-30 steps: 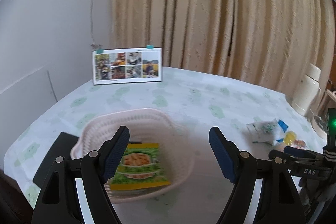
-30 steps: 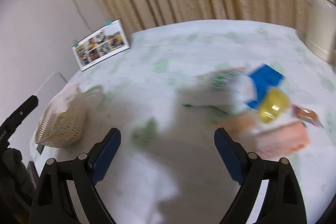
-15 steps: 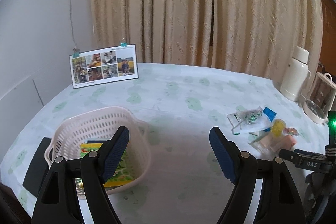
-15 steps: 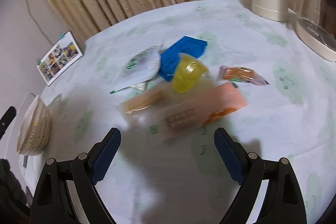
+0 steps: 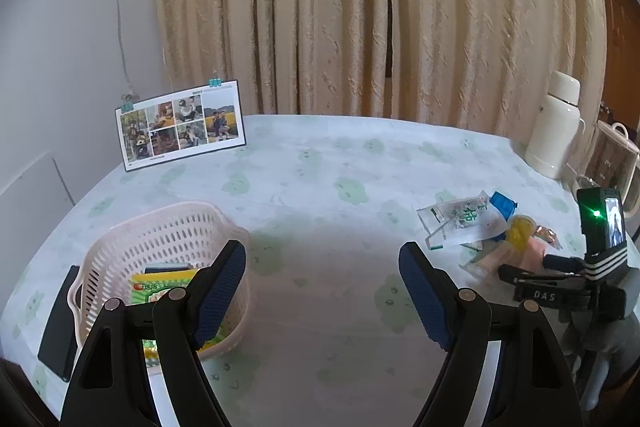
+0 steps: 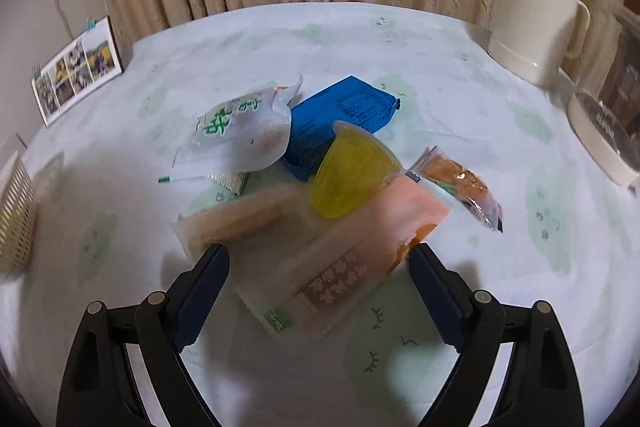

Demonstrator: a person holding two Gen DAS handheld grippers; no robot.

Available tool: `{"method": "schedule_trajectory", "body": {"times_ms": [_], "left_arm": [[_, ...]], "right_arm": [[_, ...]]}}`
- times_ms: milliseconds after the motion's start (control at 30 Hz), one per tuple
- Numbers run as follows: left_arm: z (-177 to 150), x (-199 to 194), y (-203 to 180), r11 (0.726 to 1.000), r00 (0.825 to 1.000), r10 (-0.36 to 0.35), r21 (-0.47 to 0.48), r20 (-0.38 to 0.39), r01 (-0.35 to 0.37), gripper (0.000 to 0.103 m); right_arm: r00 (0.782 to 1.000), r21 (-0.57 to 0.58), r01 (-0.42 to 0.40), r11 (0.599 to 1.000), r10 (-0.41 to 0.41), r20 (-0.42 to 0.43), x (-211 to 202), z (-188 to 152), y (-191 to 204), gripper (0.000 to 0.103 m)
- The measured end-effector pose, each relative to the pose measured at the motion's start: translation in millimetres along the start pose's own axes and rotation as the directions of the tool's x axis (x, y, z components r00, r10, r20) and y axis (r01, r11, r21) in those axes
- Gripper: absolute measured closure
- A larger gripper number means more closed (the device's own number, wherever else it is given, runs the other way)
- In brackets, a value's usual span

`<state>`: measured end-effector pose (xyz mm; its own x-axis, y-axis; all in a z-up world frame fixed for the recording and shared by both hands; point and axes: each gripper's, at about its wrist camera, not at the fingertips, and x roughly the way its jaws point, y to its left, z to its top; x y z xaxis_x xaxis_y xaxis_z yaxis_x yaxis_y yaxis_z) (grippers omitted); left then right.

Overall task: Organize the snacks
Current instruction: 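Move the right tool back to the snack pile over the pink wafer pack, then grasp the pink-orange wafer pack with the right tool and lift it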

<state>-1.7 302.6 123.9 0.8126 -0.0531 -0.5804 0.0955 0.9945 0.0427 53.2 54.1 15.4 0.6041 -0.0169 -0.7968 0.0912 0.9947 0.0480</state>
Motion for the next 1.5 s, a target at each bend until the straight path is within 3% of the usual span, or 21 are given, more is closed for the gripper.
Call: {"method": "schedule_trajectory", "body": {"times_ms": [233,433,800,933,1067,1300,1400,1500], "left_arm": [[0,10,-15,1.0,1.0,-0.018,0.021,-0.021,0.019,0.024],[-3,24,-30,0.998,0.998,-0.045,0.041,-0.051,0.047,0.024],[-9,50,-60,0.992,0.991,-0.08,0.089,-0.109,0.09,0.024],[-11,63,-75,0.986,0.983,-0.116,0.102,-0.142,0.131,0.024],[-12,77,-93,0.975,0.971,-0.159,0.126,-0.181,0.183,0.024],[-10,100,-124,0.948,0.944,-0.228,0.167,-0.239,0.271,0.024],[-10,112,-139,0.936,0.931,-0.246,0.184,-0.271,0.301,0.024],[-11,121,-153,0.922,0.919,-0.261,0.206,-0.295,0.328,0.025]], "right_arm": [[0.999,-0.068,0.033,0.997,-0.034,-0.008,-7,-9,-10,0.016],[0.998,-0.004,0.068,0.998,-0.068,-0.013,-14,-17,-42,0.016],[1.0,0.053,0.027,0.998,-0.027,-0.003,-18,-16,-68,0.016],[0.999,0.056,0.037,0.998,-0.037,-0.001,-17,-15,-73,0.017],[0.998,0.059,0.055,0.997,-0.055,-0.003,-12,-6,-75,0.026],[0.999,0.065,0.049,0.997,-0.048,-0.009,-3,5,-78,0.026],[0.998,0.056,0.064,0.996,-0.064,0.006,-3,5,-79,0.036],[0.998,0.066,0.063,0.996,-0.064,0.022,-5,5,-85,0.056]]}}
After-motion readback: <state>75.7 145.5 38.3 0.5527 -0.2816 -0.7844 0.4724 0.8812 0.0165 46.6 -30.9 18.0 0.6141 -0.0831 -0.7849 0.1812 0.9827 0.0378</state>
